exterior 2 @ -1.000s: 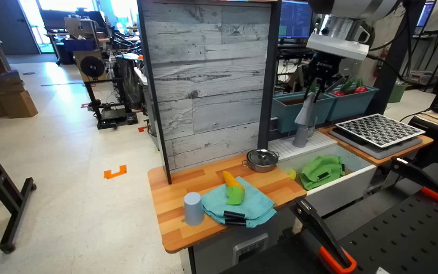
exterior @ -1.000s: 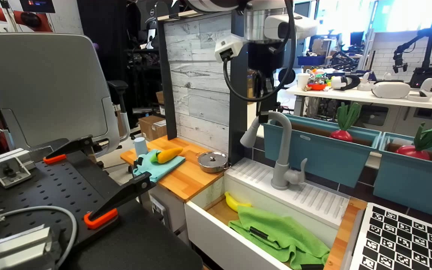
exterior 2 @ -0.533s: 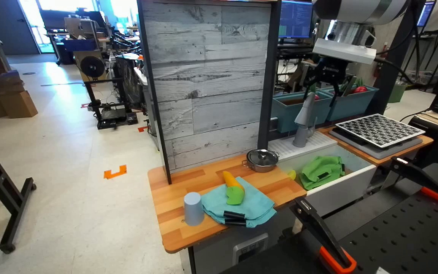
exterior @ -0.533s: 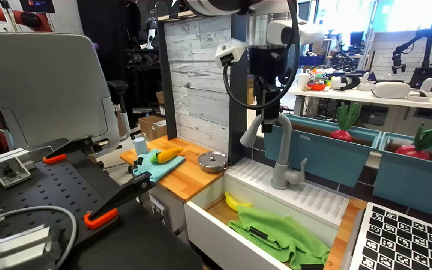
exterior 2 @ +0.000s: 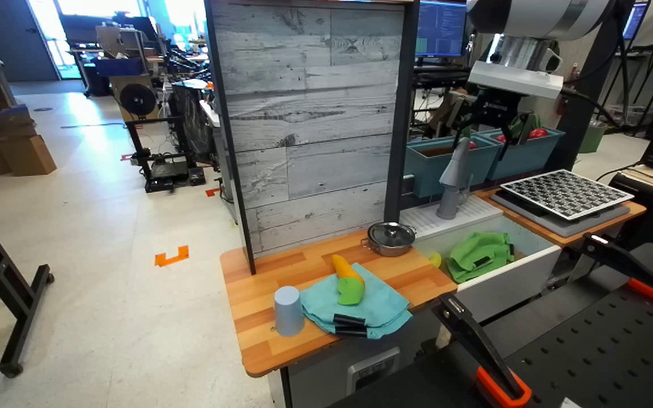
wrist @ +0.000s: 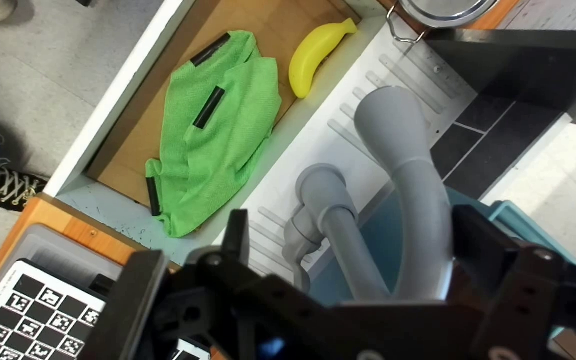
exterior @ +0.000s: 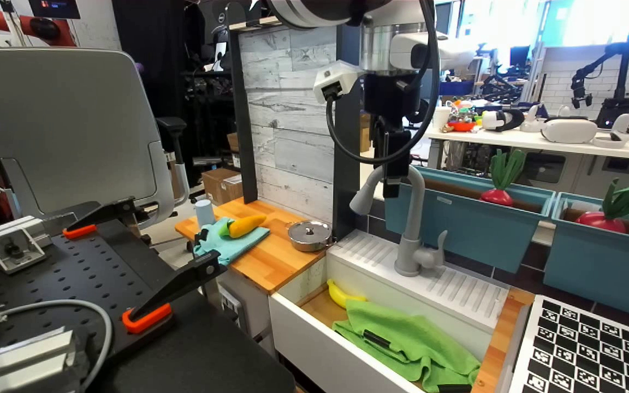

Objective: Move the tap nozzle to the right

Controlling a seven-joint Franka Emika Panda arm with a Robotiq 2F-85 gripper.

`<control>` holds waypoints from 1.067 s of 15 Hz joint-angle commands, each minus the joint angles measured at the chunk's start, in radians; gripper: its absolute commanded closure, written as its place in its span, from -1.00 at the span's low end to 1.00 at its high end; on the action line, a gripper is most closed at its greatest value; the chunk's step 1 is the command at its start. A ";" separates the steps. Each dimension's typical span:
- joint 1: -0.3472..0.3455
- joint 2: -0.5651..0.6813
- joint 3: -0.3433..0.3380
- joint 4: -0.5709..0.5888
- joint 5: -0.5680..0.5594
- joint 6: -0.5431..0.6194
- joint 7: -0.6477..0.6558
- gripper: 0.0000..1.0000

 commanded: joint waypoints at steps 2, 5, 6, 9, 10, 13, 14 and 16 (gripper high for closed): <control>0.005 -0.015 -0.066 -0.022 -0.052 0.022 0.003 -1.00; 0.010 -0.023 -0.071 -0.032 -0.058 0.024 -0.006 -1.00; 0.012 -0.026 -0.071 -0.036 -0.063 0.021 -0.013 -1.00; 0.014 -0.039 -0.066 -0.047 -0.086 0.009 -0.032 -1.00; 0.015 -0.043 -0.067 -0.051 -0.093 0.009 -0.038 -1.00; 0.009 -0.046 -0.070 -0.044 -0.122 -0.012 -0.051 -1.00; 0.005 -0.045 -0.070 -0.041 -0.126 -0.017 -0.059 -1.00; -0.001 -0.041 -0.071 -0.033 -0.130 -0.024 -0.067 -1.00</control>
